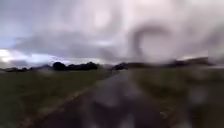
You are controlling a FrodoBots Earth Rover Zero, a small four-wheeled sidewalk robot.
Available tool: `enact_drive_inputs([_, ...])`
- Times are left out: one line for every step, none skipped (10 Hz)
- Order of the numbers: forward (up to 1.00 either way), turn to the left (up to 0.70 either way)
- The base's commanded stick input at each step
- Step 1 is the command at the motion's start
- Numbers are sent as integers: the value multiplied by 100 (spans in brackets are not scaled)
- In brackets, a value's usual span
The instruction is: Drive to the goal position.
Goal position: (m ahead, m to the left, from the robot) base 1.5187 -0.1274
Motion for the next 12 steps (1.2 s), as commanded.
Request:
enact_drive_inputs([70, 0])
enact_drive_inputs([70, 0])
enact_drive_inputs([70, 0])
enact_drive_inputs([70, 0])
enact_drive_inputs([70, 0])
enact_drive_inputs([70, 0])
enact_drive_inputs([70, 0])
enact_drive_inputs([70, 0])
enact_drive_inputs([70, 0])
enact_drive_inputs([70, 0])
enact_drive_inputs([70, 0])
enact_drive_inputs([70, 0])
